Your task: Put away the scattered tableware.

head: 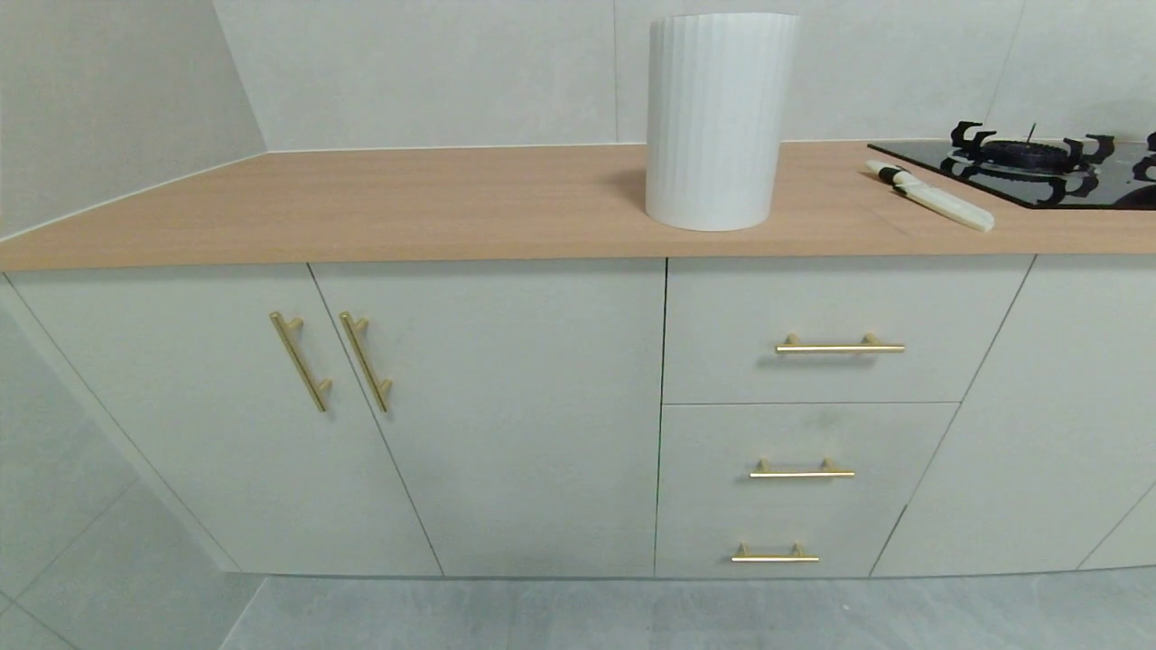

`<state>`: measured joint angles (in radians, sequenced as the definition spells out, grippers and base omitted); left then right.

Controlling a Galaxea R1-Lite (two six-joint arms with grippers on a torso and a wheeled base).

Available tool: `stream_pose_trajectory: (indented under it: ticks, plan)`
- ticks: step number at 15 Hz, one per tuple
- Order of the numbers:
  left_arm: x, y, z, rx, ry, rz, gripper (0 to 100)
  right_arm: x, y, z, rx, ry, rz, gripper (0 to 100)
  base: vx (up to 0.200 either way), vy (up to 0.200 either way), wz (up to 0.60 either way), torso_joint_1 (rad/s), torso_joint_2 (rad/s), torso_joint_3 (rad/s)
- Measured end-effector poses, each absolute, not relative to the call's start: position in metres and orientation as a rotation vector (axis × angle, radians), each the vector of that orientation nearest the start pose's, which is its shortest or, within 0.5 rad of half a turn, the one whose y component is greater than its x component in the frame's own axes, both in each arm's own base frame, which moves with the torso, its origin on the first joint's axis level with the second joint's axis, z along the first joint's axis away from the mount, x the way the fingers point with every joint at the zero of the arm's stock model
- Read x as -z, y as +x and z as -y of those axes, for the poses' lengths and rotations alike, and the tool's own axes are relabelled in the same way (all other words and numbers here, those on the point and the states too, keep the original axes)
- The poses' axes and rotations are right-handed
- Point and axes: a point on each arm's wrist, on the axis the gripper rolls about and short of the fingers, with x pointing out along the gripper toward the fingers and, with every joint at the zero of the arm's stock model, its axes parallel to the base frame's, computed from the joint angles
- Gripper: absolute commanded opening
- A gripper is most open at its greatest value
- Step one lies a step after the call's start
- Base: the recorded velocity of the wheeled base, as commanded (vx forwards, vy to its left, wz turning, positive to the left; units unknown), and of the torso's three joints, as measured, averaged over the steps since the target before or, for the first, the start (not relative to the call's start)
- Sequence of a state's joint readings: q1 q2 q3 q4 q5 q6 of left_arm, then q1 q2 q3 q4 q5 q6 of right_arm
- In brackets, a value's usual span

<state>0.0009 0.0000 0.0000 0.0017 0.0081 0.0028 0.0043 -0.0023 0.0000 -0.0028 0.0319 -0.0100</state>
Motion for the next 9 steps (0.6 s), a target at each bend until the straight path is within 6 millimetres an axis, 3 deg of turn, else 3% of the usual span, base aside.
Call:
stream_pose_trajectory:
  ticks: [9]
  plan:
    - [-0.0753,-0.0228,-0.0002,-0.01,0.003,-0.002,100,-0.0757,-0.023,-0.0006,-0.036,-0.003,0.005,100,0.2,0.0,0.0,0.002,0.0,0.002]
